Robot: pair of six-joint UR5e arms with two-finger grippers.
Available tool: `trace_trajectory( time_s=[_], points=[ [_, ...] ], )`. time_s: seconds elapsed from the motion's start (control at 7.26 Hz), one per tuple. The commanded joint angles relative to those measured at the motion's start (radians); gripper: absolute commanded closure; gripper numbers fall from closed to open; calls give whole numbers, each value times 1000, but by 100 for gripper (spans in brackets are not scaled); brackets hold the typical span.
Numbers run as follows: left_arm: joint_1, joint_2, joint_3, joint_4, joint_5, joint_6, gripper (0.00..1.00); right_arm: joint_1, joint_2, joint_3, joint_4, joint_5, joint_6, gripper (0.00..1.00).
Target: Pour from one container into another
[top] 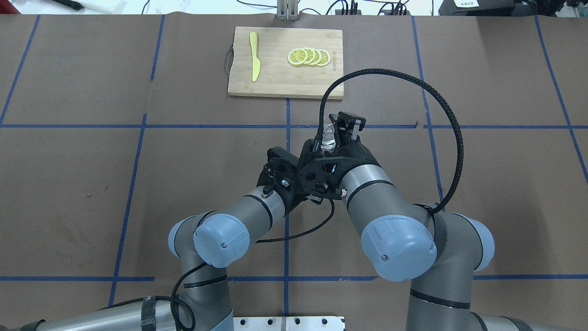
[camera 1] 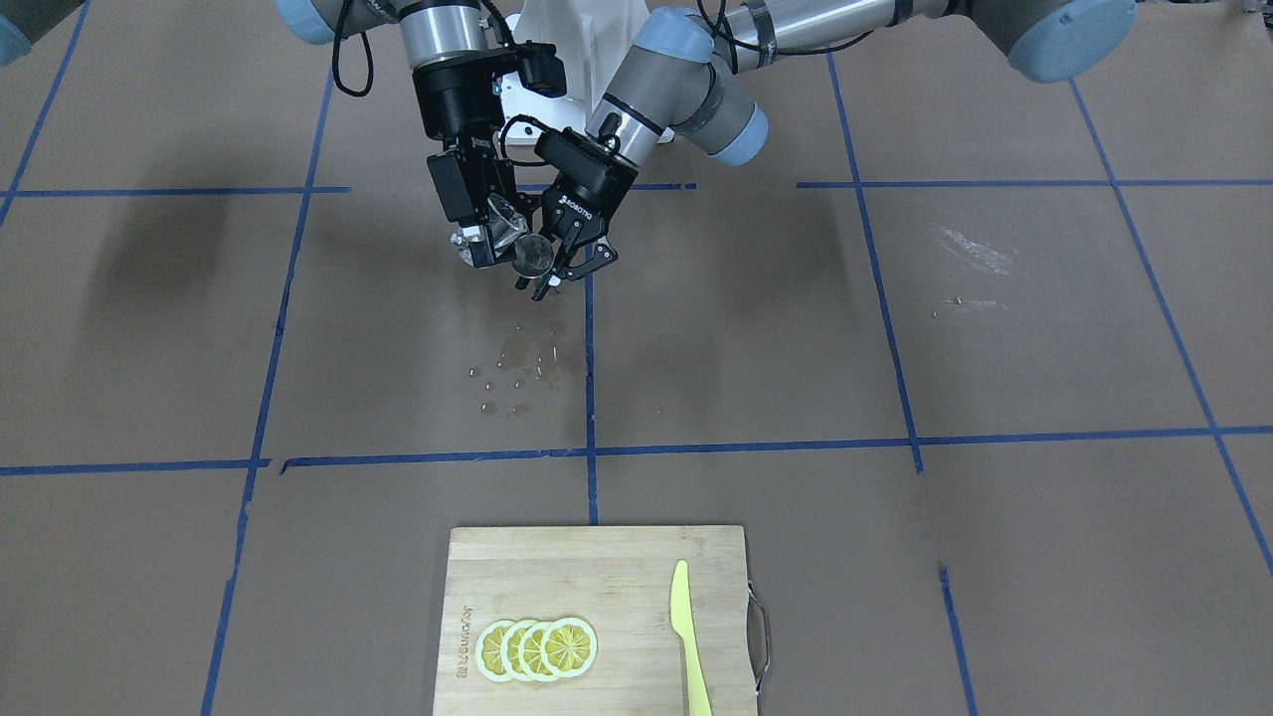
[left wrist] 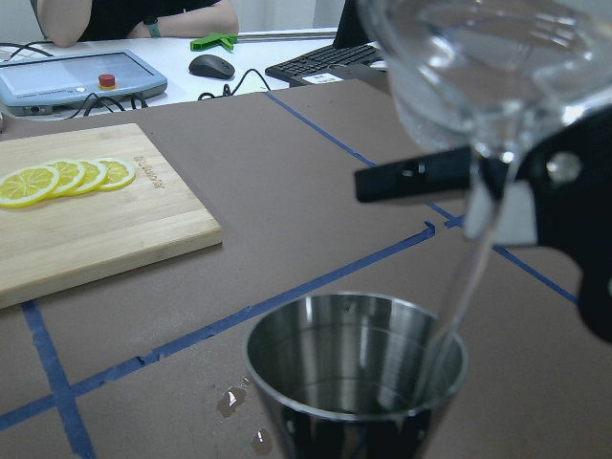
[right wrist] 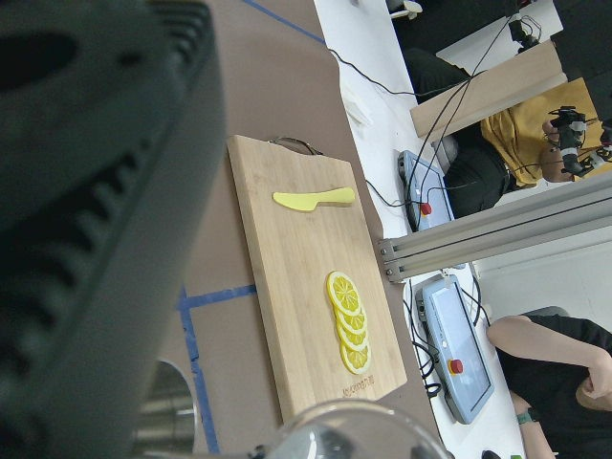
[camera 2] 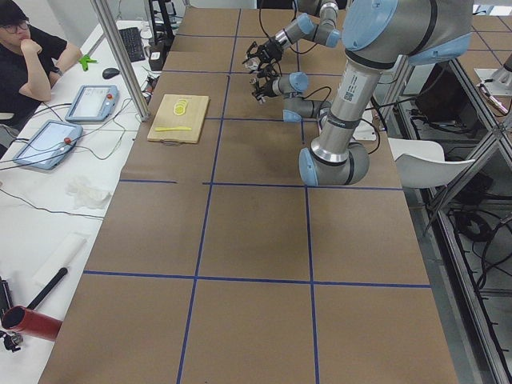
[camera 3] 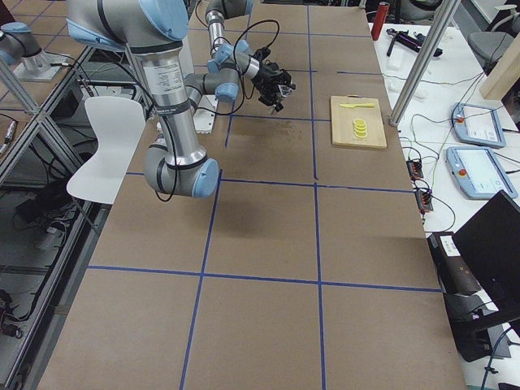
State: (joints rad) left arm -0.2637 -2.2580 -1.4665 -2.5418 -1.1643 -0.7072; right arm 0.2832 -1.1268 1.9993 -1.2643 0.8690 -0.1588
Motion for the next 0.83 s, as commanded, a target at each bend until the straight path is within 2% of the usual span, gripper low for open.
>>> trace_trajectory(
  time_s=[0.0,0.69],
  points=[
    [0,0,0,0,0,0,100,-1,21,-4,-32,-39,-15,100],
    [1,0,6,0,0,-2,100,-10,38,-8,-76,-88,-24,100]
  ],
)
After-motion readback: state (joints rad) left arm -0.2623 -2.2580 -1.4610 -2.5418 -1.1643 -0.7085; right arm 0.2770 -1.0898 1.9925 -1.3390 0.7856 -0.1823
